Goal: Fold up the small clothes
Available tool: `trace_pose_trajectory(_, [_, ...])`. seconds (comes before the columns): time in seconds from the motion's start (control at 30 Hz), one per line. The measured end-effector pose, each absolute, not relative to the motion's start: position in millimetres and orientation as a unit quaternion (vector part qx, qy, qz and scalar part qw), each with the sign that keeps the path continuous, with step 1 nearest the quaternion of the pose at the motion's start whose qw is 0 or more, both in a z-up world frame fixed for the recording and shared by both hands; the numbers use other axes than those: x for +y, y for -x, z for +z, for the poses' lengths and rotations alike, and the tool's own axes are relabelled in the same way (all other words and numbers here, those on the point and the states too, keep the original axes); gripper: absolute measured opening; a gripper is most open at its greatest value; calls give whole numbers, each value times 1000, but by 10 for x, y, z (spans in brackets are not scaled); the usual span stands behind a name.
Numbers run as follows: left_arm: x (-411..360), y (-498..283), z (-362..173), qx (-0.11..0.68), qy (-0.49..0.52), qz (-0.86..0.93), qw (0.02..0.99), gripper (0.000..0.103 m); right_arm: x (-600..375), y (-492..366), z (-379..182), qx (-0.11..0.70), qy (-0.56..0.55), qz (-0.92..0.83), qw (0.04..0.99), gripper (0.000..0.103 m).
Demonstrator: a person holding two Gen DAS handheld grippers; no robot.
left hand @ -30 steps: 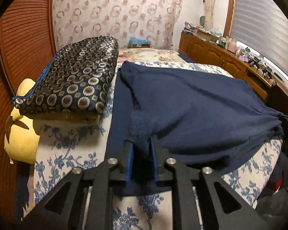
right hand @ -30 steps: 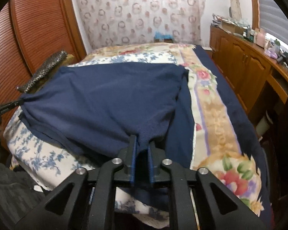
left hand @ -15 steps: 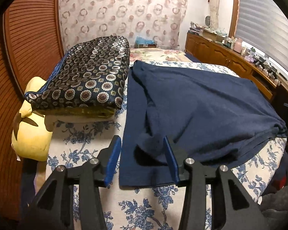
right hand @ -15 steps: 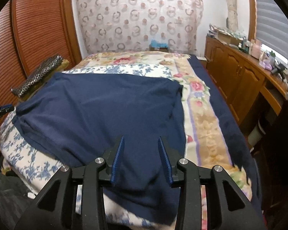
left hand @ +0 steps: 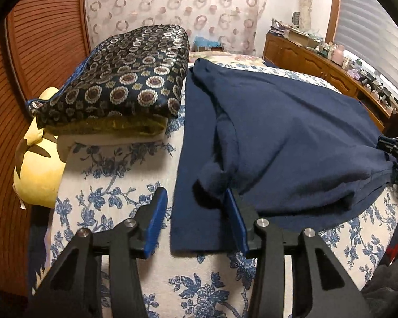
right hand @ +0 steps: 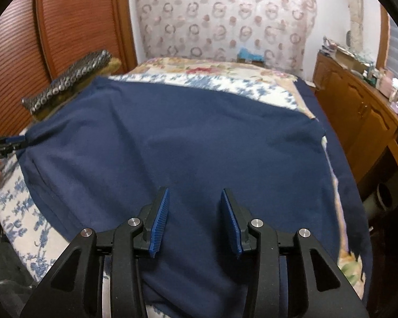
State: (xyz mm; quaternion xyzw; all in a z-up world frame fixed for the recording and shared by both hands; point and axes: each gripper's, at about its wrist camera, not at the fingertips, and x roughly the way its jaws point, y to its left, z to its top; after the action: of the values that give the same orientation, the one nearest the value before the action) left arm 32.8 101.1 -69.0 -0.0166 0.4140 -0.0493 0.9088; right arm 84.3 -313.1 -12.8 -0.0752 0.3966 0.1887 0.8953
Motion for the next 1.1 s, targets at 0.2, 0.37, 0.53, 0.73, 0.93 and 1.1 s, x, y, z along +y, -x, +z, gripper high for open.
trace_pose_trajectory(0.2, [991,-314,-694,414,18,-49,909,45,-3078,-779,-257,398,99,188,892,42])
trace_pose_trajectory(0.37, [985,-317,-691,414,19,-49,909,46,-3080,-753,-273,391,98,182,897,44])
trace_pose_trajectory(0.53, [994,-381,-655,416,32,-58,907,46,-3083,-742,-280,387,95,181,899,46])
trace_pose_trajectory(0.73, [942,-442,-574,408,38,-66,910,46,-3079,-724,-298,388,95,181,899,48])
trace_pose_trajectory(0.93, [889,-538,-540,404,31,-70,912,46,-3078,-720,-300,388,94,182,899,49])
trace_pose_trajectory(1.1, [927,-622,-648,423,32,-58,904,46,-3083,-728,-297,388,95,181,899,49])
